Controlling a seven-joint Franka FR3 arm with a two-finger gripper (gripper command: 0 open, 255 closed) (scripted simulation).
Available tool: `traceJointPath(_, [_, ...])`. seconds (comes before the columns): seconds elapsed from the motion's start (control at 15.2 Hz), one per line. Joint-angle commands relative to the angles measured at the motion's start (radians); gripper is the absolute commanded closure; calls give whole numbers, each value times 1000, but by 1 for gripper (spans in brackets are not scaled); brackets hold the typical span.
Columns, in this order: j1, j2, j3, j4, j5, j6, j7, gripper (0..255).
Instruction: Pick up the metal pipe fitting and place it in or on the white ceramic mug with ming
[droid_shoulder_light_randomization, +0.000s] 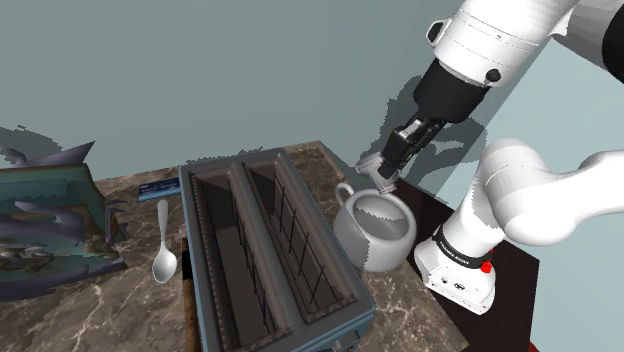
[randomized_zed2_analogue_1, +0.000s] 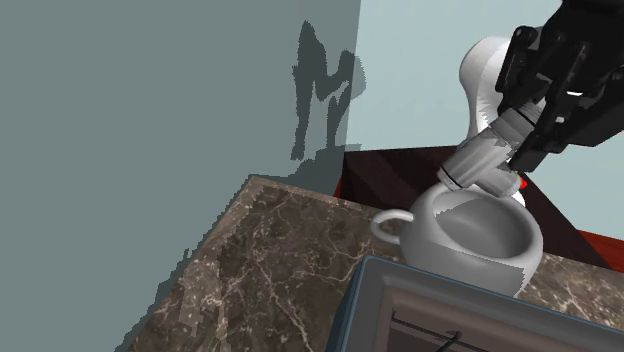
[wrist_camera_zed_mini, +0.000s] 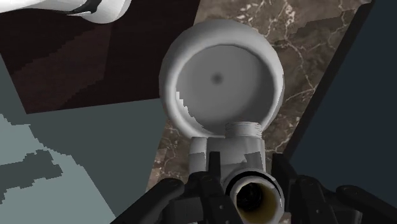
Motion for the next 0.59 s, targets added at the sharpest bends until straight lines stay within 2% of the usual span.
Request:
traceJointPath(0.0, [3, -6, 5, -32, 5, 26, -3, 255])
traceJointPath(0.53, [21, -23, 33, -145, 34, 120, -3, 255])
